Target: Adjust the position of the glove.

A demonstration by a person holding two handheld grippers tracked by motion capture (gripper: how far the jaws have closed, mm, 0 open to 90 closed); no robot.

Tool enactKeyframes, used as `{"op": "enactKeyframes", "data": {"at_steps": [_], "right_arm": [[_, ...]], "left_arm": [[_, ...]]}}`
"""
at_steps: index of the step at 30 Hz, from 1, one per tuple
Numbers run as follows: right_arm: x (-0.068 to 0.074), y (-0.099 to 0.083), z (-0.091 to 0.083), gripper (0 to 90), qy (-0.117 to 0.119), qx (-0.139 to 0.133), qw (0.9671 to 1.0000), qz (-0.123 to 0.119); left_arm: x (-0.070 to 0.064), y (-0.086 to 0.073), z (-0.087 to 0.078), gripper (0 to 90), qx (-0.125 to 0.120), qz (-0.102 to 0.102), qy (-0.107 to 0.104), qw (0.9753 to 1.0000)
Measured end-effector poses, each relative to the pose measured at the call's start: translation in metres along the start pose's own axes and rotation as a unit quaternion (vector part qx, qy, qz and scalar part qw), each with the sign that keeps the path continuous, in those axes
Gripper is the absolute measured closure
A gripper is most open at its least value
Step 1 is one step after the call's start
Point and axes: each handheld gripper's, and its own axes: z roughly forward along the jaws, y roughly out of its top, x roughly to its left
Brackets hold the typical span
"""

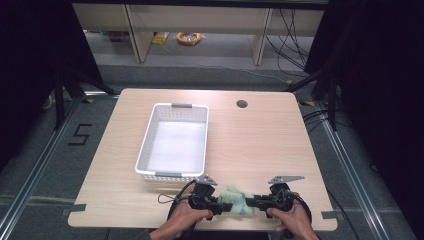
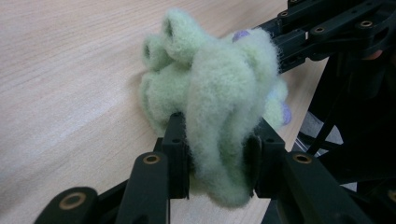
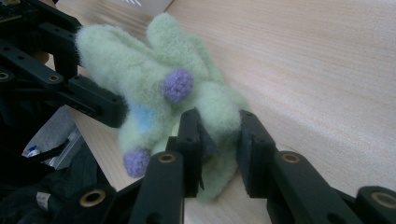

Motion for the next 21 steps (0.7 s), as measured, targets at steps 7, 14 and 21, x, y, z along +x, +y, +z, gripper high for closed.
{"op": "enactKeyframes", "data": {"at_steps": [7, 14, 21], "right_arm": [[0.002, -0.001, -0.003, 75.1, 0.002, -0.010, 0.9999, -0.012], [0.006, -0.001, -0.003, 75.2, 0.007, -0.017, 0.9996, -0.020], [0.013, -0.001, -0.003, 75.3, 0.010, -0.019, 0.9996, -0.016]], "left_arm": [[-0.005, 0.002, -0.005, 67.7, 0.017, 0.017, 0.013, 0.9996], [-0.007, 0.000, -0.008, 68.6, 0.013, 0.026, 0.006, 0.9996], [-0.008, -0.001, -0.016, 69.0, 0.018, 0.027, 0.005, 0.9995]]}}
